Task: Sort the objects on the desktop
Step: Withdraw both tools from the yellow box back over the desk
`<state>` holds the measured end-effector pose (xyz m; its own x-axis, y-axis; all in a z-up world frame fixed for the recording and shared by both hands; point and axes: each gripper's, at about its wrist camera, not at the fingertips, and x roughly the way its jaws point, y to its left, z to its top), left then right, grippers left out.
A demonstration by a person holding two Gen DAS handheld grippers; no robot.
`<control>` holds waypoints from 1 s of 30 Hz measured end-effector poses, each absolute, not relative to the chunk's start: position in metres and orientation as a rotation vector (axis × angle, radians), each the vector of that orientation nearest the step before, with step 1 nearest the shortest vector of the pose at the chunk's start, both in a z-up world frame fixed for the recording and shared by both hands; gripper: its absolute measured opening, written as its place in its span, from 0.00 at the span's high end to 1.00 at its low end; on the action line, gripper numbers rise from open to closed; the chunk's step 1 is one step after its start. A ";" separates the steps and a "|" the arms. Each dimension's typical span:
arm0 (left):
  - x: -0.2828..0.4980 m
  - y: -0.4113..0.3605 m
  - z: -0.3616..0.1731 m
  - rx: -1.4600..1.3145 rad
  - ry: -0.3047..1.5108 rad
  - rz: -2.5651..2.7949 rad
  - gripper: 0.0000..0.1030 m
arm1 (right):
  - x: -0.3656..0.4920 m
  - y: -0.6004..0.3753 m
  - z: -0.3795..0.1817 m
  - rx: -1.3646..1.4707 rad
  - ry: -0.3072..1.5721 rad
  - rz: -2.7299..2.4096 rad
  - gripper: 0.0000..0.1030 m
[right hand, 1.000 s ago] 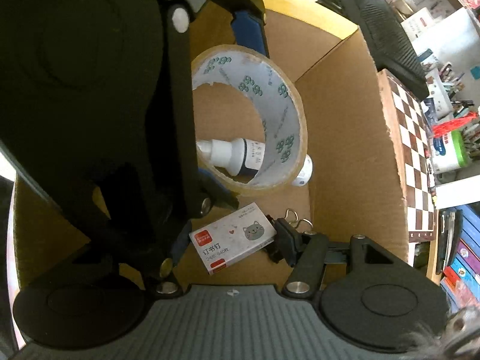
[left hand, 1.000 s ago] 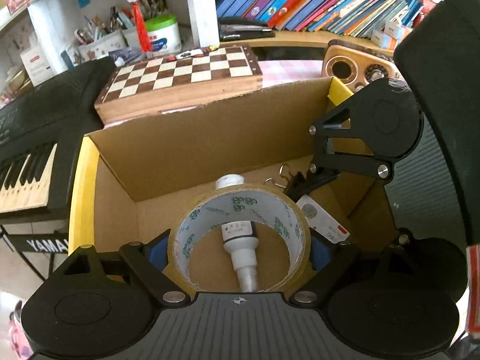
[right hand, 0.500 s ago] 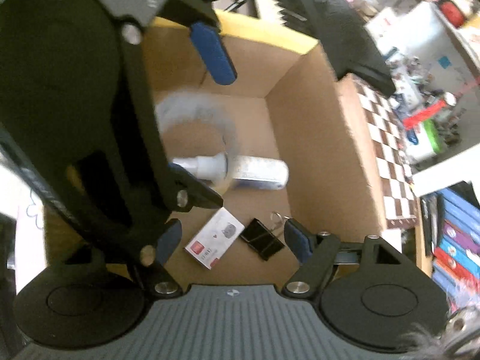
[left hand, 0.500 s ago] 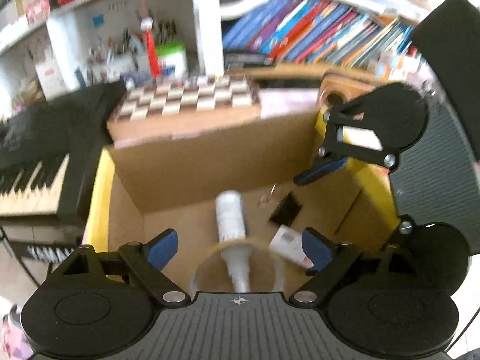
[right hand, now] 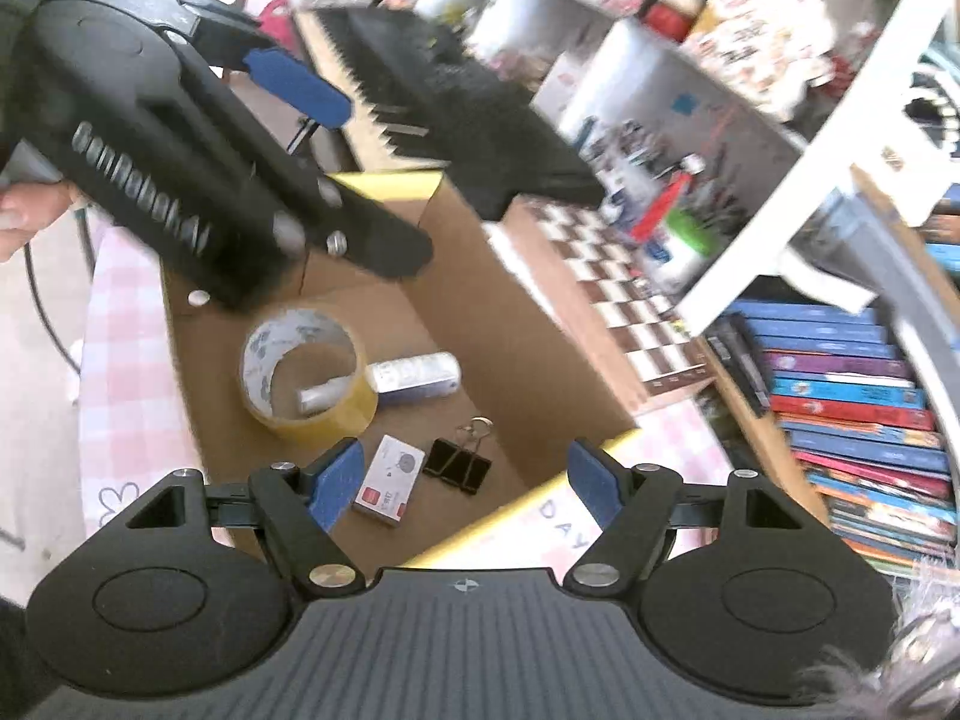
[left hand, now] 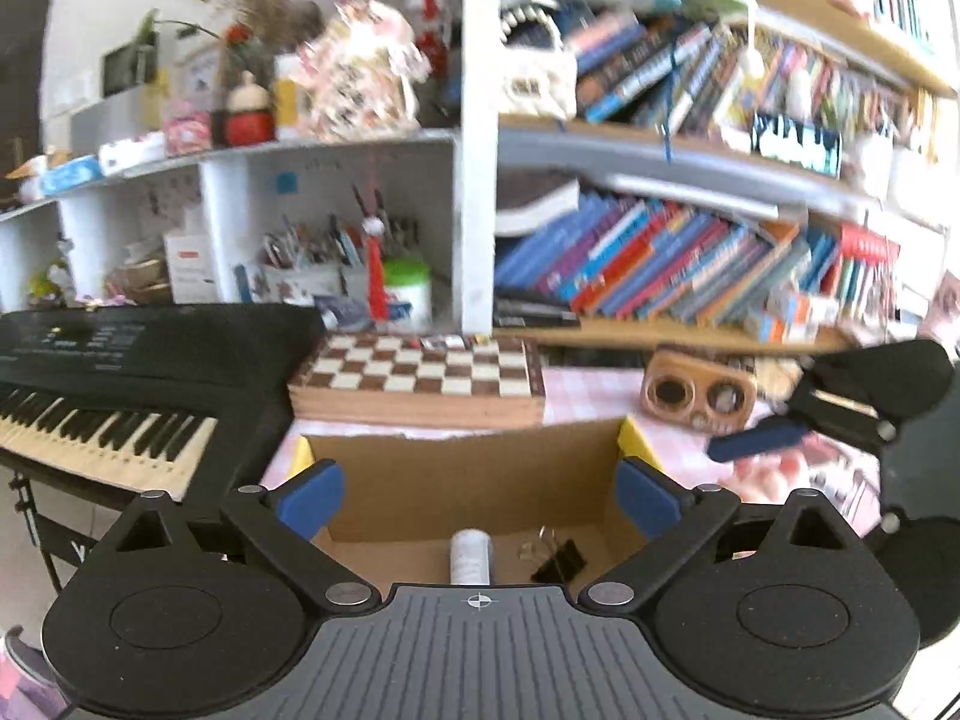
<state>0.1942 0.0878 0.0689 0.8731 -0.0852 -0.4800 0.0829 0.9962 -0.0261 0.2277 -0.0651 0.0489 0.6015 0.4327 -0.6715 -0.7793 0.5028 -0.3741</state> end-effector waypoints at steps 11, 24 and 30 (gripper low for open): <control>0.127 0.099 0.094 -0.099 0.369 -0.008 0.01 | 0.169 -0.110 0.082 -0.400 0.444 0.578 0.31; 0.069 0.096 0.090 -0.106 0.350 0.038 0.01 | 0.112 -0.148 0.078 -0.137 0.442 0.317 0.29; 0.047 0.096 0.083 -0.135 0.350 0.066 0.01 | 0.078 -0.149 0.067 -0.144 0.425 0.256 0.28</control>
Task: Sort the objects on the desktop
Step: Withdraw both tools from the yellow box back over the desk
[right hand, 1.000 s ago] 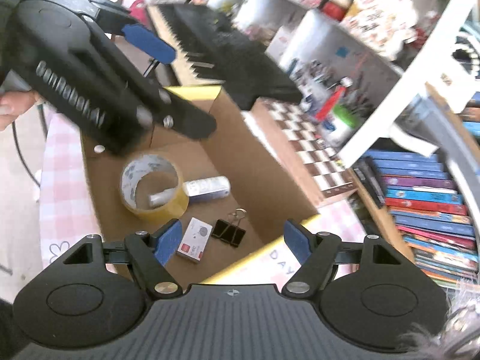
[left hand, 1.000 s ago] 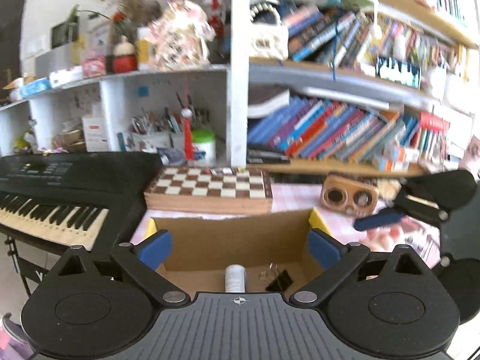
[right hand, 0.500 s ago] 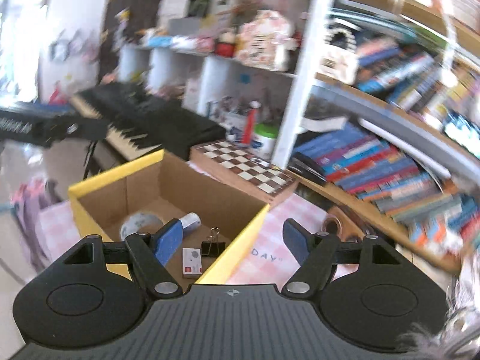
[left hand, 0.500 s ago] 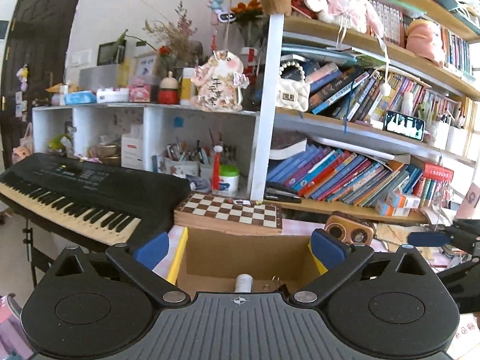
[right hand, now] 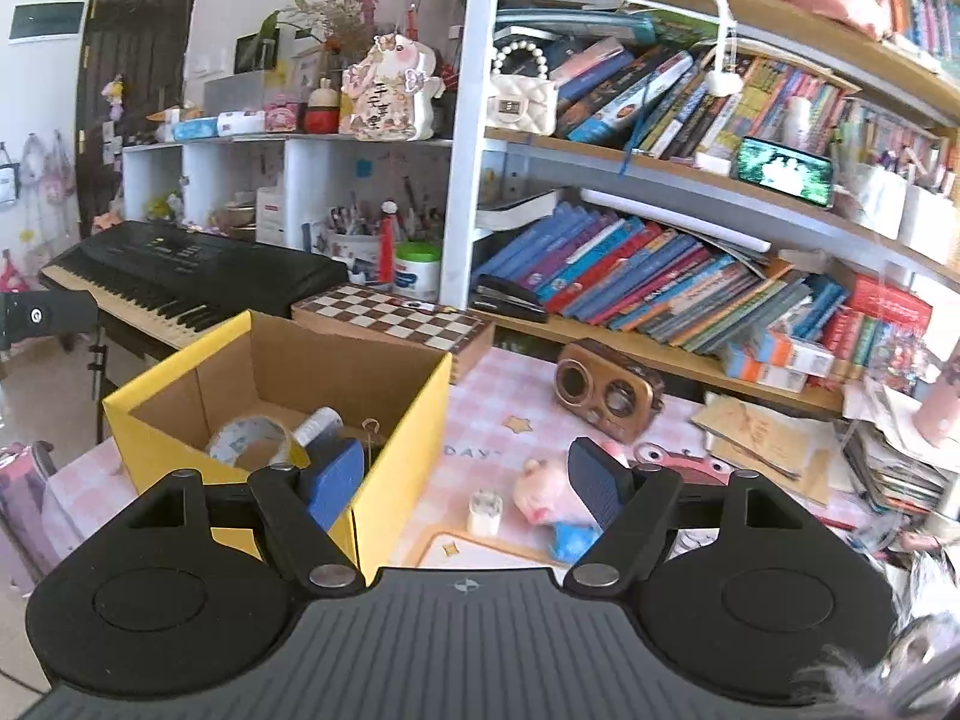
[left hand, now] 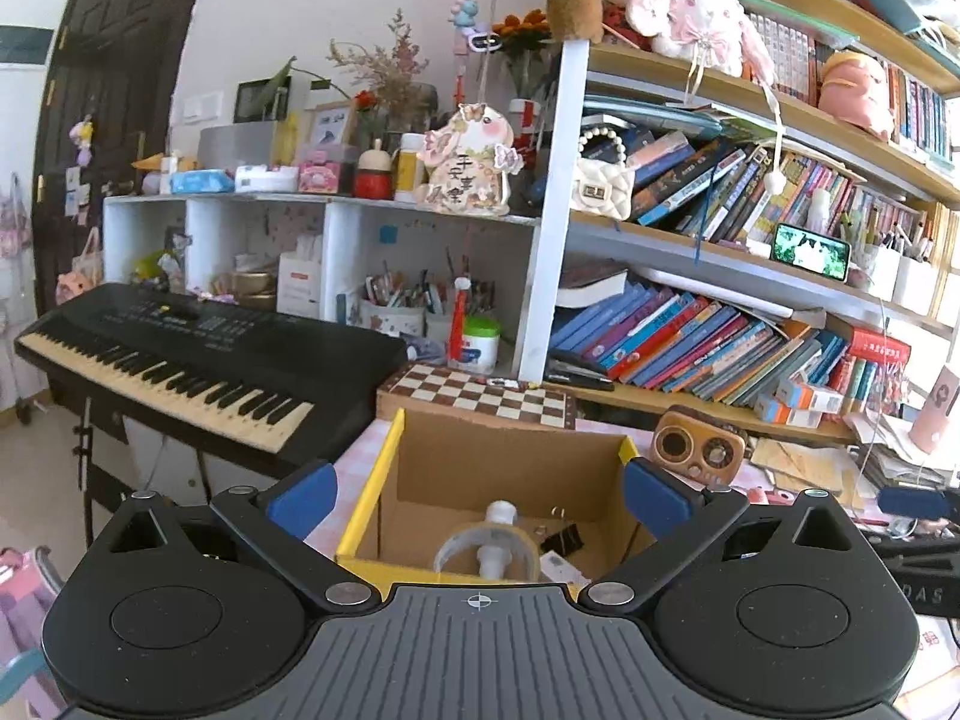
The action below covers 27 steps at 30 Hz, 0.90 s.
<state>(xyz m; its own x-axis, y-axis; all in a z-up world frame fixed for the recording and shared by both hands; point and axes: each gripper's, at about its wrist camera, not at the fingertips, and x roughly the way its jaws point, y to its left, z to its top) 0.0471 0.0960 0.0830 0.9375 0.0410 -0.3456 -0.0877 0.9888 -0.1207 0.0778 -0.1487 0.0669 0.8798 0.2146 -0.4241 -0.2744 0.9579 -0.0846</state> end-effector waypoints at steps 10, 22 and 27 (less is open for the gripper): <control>0.014 0.093 0.067 -0.171 0.368 0.090 0.01 | 0.028 -0.152 0.046 -0.073 0.441 0.195 0.28; -0.022 0.069 0.054 -0.025 0.331 0.072 0.01 | -0.014 -0.140 0.025 -0.085 0.494 0.174 0.28; -0.032 0.058 0.044 0.012 0.385 0.019 0.01 | -0.024 -0.135 0.021 -0.099 0.515 0.166 0.27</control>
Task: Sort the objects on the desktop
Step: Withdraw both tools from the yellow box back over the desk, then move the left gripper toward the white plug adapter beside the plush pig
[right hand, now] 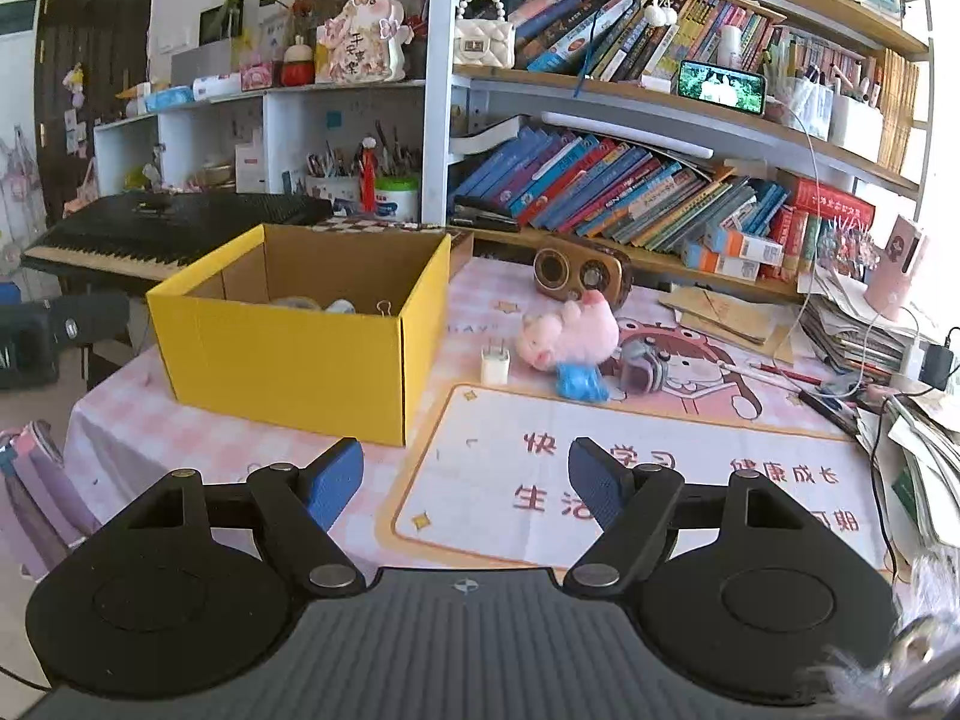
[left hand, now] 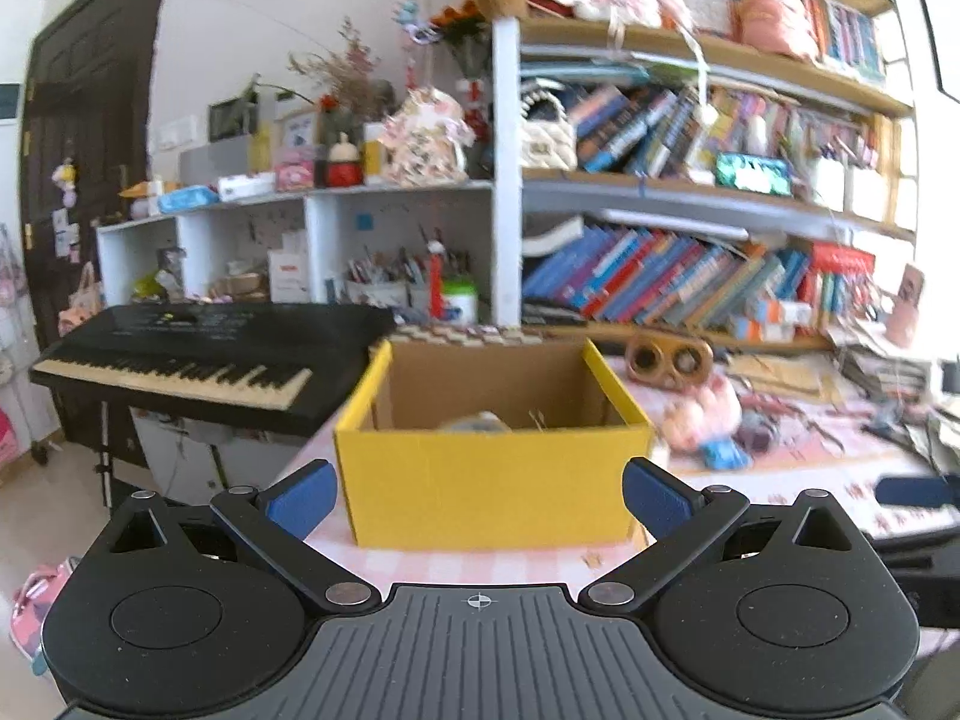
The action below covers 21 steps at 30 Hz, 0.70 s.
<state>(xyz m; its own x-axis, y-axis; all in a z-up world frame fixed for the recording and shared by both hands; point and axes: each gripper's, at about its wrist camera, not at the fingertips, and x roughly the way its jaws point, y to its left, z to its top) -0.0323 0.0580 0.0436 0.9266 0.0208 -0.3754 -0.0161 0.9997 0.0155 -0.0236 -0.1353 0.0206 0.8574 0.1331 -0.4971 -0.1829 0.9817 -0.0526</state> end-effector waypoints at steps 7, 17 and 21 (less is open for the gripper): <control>-0.037 0.055 0.033 0.018 0.443 -0.020 0.01 | -0.029 -0.132 0.015 -0.113 0.544 0.181 0.25; -0.033 0.050 0.022 -0.012 0.507 -0.057 0.01 | -0.032 -0.143 0.006 -0.095 0.607 0.139 0.22; -0.027 0.045 0.019 -0.010 0.521 -0.081 0.01 | -0.030 -0.152 0.003 -0.074 0.621 0.110 0.22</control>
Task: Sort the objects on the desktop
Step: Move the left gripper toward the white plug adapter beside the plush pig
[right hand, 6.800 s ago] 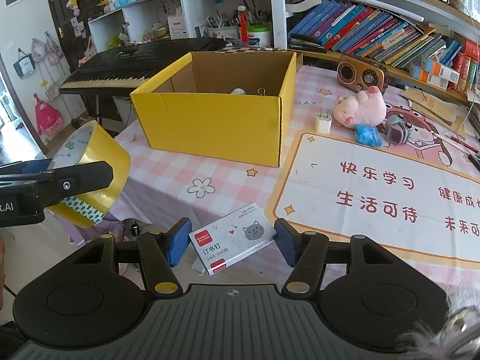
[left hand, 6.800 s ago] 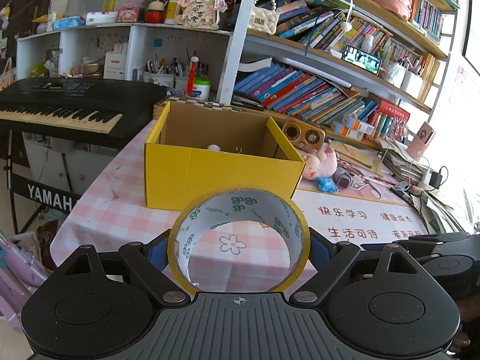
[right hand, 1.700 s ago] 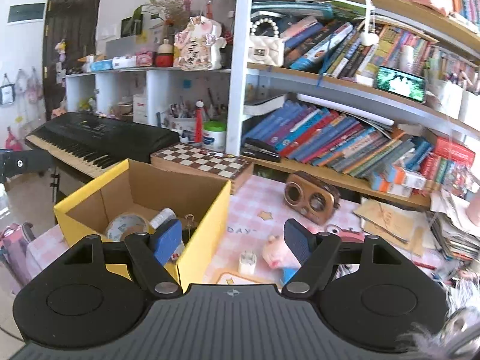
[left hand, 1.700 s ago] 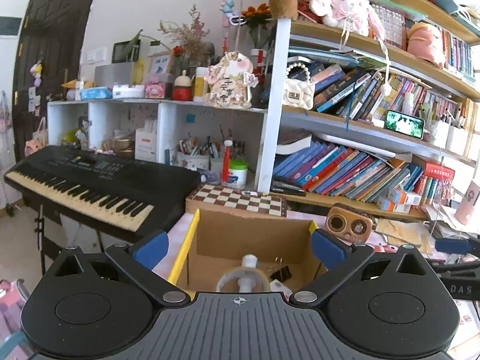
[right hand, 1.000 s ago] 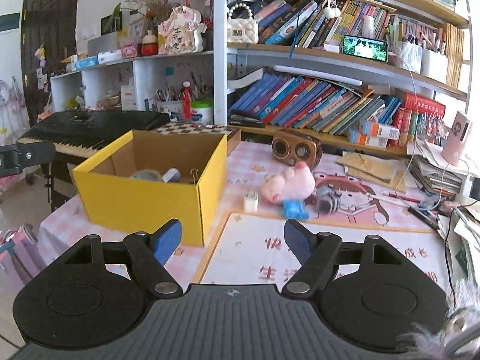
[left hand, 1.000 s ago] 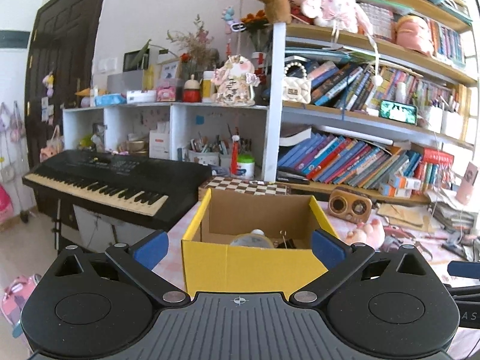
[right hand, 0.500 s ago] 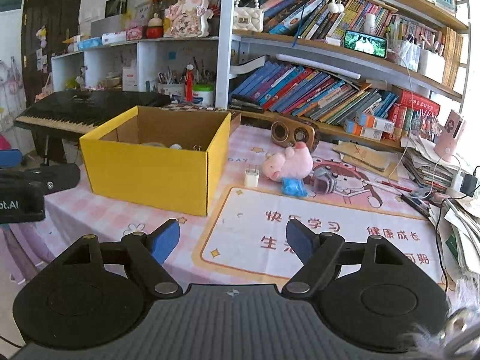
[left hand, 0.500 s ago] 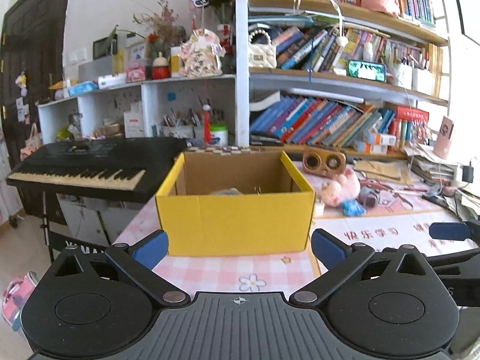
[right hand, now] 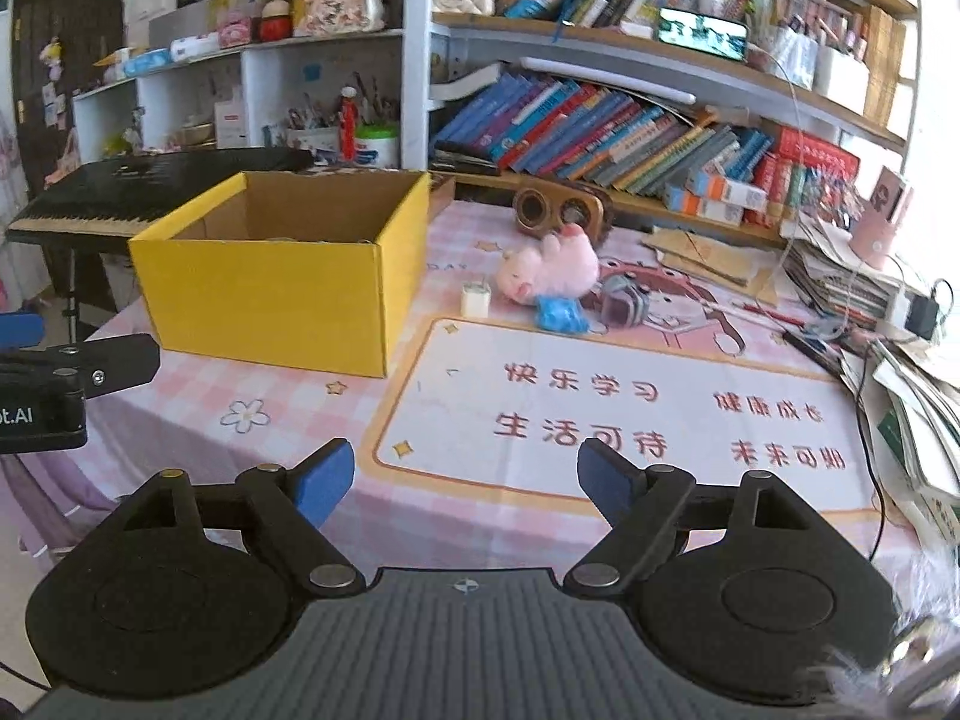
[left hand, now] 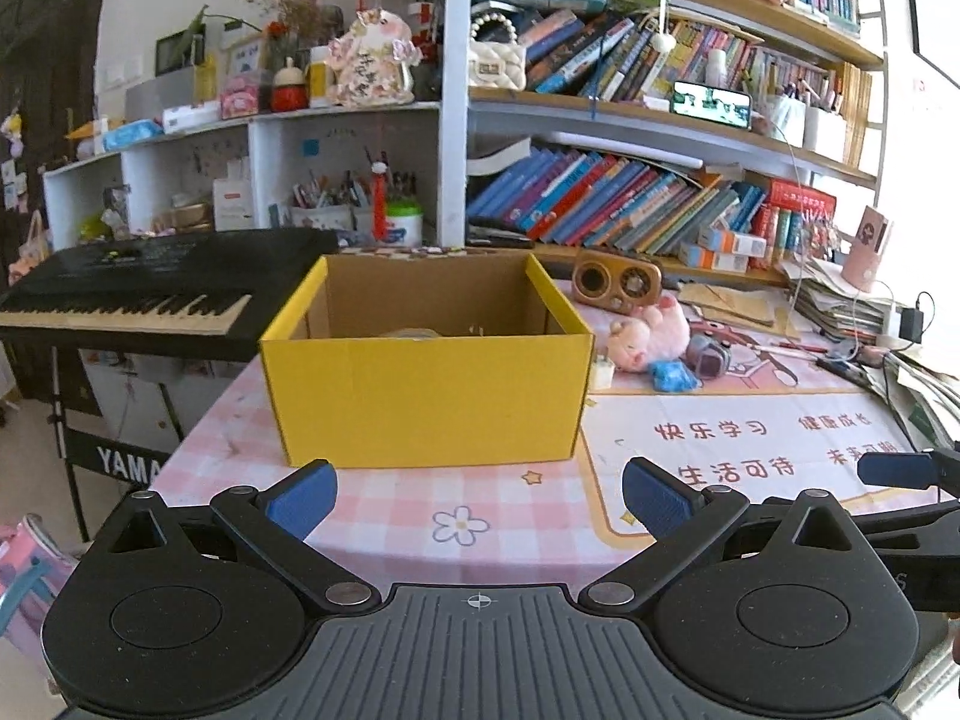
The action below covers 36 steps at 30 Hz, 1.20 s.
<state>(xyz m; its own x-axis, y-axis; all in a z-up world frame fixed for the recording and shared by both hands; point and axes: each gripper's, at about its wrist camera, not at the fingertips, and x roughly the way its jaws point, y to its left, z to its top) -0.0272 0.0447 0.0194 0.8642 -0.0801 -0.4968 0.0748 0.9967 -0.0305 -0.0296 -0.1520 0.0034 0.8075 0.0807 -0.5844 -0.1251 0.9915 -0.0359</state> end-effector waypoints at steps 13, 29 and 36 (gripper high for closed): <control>0.007 0.004 0.014 0.017 0.559 -0.173 0.01 | -0.009 -0.193 -0.002 -0.037 0.660 0.031 0.21; 0.060 -0.073 0.004 0.036 0.618 -0.270 0.01 | 0.043 -0.269 -0.010 -0.011 0.740 -0.028 0.21; 0.087 -0.107 -0.004 0.035 0.653 -0.288 0.01 | 0.070 -0.303 -0.016 0.000 0.764 -0.038 0.21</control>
